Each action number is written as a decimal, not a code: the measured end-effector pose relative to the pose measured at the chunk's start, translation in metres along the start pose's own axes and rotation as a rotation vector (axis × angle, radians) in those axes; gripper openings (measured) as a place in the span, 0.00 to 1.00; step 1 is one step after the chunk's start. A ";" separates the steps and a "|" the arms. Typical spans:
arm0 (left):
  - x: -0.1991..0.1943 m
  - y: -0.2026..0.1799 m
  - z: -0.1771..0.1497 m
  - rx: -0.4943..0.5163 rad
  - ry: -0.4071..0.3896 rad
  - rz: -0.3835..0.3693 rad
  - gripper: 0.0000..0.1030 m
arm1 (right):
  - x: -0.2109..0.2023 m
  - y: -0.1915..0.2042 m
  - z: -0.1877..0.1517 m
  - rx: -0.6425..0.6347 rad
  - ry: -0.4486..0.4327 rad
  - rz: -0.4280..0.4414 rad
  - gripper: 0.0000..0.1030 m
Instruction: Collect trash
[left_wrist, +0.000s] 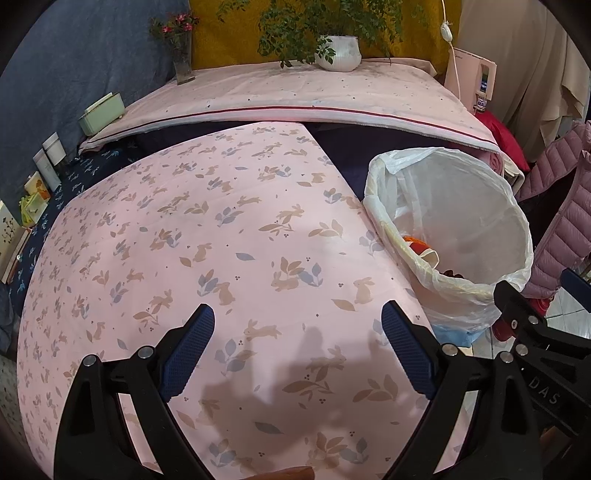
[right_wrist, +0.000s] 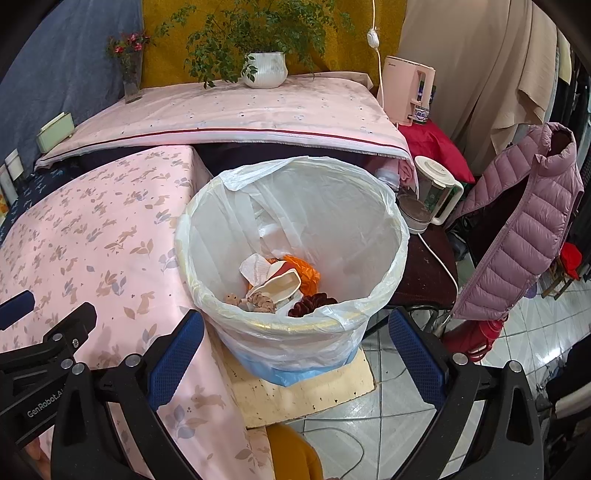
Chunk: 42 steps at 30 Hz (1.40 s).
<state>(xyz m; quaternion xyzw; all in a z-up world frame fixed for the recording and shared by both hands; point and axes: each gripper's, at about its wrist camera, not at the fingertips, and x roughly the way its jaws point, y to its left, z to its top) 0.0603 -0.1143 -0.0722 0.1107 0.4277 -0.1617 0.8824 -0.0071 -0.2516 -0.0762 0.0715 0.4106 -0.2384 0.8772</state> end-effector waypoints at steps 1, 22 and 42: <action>0.000 -0.001 0.000 0.000 0.000 -0.002 0.85 | 0.000 0.000 0.000 0.000 0.000 -0.001 0.93; -0.001 -0.006 0.000 -0.002 -0.006 -0.002 0.85 | 0.003 -0.006 -0.006 0.003 0.006 -0.008 0.93; -0.001 -0.008 0.000 -0.002 -0.005 -0.001 0.85 | 0.003 -0.007 -0.007 0.005 0.006 -0.007 0.93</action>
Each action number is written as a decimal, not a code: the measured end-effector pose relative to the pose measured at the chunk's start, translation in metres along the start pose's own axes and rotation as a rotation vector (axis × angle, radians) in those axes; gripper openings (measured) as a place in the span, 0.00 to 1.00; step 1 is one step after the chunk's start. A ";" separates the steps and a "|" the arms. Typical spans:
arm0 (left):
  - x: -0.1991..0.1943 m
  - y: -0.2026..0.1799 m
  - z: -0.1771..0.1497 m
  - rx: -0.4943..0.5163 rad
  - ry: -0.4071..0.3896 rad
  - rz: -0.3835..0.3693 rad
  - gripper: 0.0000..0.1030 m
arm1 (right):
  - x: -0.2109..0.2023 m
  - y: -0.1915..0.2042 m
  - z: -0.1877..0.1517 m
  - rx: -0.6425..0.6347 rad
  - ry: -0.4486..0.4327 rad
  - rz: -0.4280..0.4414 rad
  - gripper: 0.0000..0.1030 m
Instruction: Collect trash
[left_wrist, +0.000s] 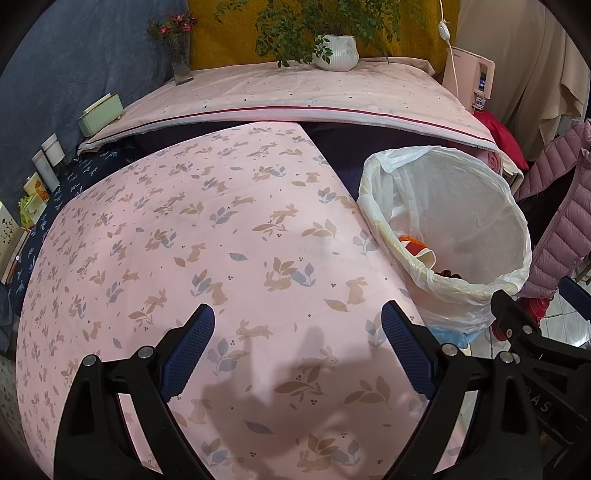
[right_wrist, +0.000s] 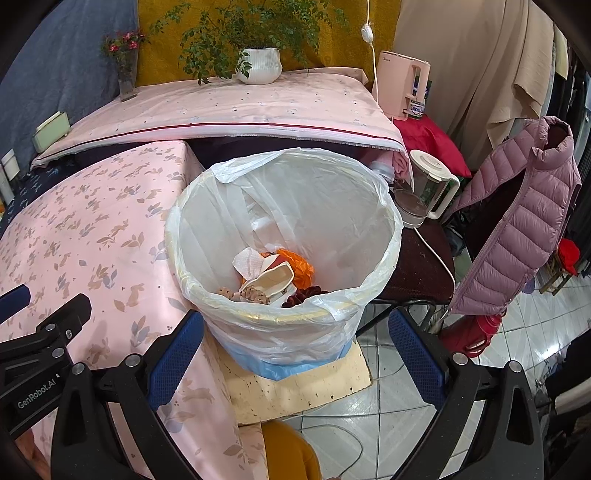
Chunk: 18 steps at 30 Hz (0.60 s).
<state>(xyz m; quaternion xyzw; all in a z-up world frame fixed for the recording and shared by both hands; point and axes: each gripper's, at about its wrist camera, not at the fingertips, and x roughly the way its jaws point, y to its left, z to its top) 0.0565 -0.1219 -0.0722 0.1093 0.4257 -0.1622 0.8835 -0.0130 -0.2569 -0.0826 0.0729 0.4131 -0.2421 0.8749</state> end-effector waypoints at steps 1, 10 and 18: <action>0.000 0.001 0.000 -0.001 0.000 -0.001 0.85 | 0.000 -0.001 -0.001 0.000 0.000 0.000 0.93; 0.001 0.000 -0.001 0.001 0.001 -0.002 0.85 | 0.000 0.000 0.000 -0.001 0.000 -0.001 0.93; 0.002 -0.001 0.000 -0.001 0.001 -0.002 0.85 | 0.001 0.000 0.000 -0.001 0.001 -0.001 0.93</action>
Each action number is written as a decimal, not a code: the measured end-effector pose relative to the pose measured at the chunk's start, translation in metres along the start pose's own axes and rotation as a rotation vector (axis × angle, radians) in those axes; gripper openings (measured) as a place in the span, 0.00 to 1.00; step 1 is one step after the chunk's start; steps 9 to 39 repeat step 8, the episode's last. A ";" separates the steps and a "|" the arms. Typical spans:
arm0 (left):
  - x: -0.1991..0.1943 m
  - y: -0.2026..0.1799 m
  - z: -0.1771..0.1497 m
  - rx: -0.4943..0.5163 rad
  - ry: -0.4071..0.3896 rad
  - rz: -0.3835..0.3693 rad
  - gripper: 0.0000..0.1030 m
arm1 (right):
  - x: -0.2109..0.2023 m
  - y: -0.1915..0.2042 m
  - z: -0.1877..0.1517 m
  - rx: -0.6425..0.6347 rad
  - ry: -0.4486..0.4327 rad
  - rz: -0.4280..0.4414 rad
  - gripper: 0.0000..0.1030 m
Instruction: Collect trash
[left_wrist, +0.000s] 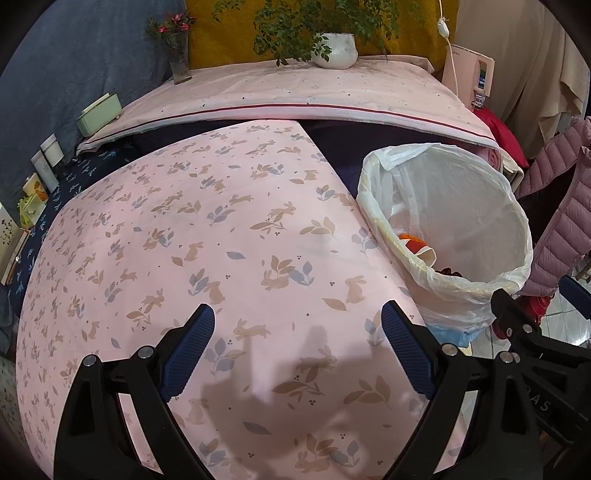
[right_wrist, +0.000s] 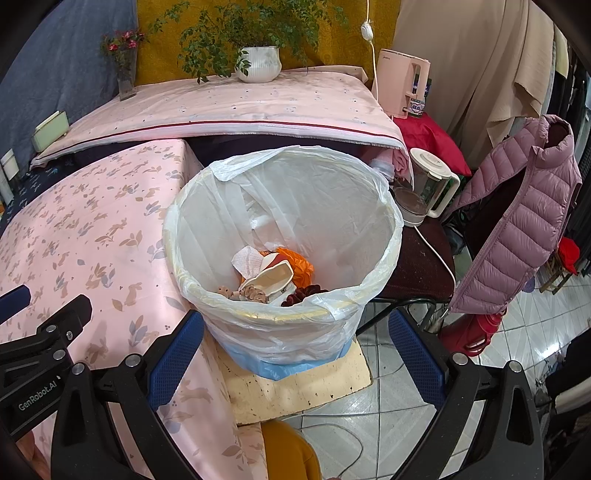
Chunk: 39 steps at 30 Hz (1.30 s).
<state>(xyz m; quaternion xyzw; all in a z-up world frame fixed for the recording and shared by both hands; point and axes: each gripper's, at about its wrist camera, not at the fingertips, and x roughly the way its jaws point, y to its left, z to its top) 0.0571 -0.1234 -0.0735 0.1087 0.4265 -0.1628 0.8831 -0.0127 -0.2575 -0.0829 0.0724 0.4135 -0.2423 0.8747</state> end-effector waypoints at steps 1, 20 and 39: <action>0.000 0.000 0.000 0.000 0.000 -0.002 0.85 | 0.000 -0.001 -0.001 0.000 0.000 0.000 0.93; 0.006 0.001 -0.002 -0.004 0.012 -0.013 0.85 | 0.000 -0.003 -0.002 0.003 0.000 -0.001 0.93; 0.006 0.001 -0.002 -0.004 0.012 -0.013 0.85 | 0.000 -0.003 -0.002 0.003 0.000 -0.001 0.93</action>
